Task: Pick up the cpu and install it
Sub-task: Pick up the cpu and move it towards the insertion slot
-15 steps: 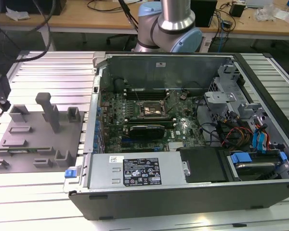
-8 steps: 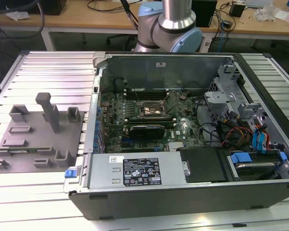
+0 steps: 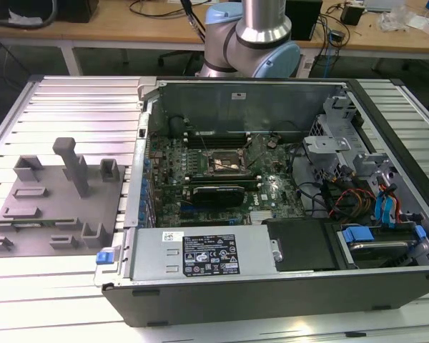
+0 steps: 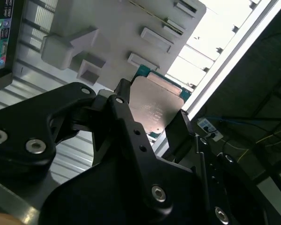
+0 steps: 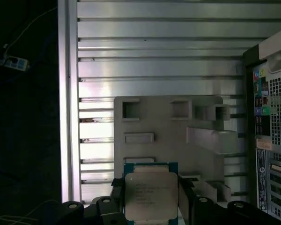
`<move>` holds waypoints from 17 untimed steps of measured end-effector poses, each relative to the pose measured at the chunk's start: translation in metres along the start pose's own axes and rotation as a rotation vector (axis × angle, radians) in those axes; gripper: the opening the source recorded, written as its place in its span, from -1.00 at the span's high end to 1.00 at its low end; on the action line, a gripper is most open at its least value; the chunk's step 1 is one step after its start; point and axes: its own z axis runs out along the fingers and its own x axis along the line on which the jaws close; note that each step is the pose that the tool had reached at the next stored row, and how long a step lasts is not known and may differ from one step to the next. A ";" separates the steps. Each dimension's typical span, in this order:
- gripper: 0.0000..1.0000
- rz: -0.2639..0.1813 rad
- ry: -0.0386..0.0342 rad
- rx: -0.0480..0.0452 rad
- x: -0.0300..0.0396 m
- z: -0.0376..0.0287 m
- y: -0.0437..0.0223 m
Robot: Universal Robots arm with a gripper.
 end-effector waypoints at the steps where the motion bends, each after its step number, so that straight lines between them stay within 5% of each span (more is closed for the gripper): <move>1: -0.09 0.000 0.0000 0.0000 -0.0002 -0.0041 0.0001; 10: -0.09 0.000 0.0000 0.0000 -0.0015 -0.0289 0.0007; 17: -0.09 0.000 0.0001 0.0001 -0.0017 -0.0306 0.0008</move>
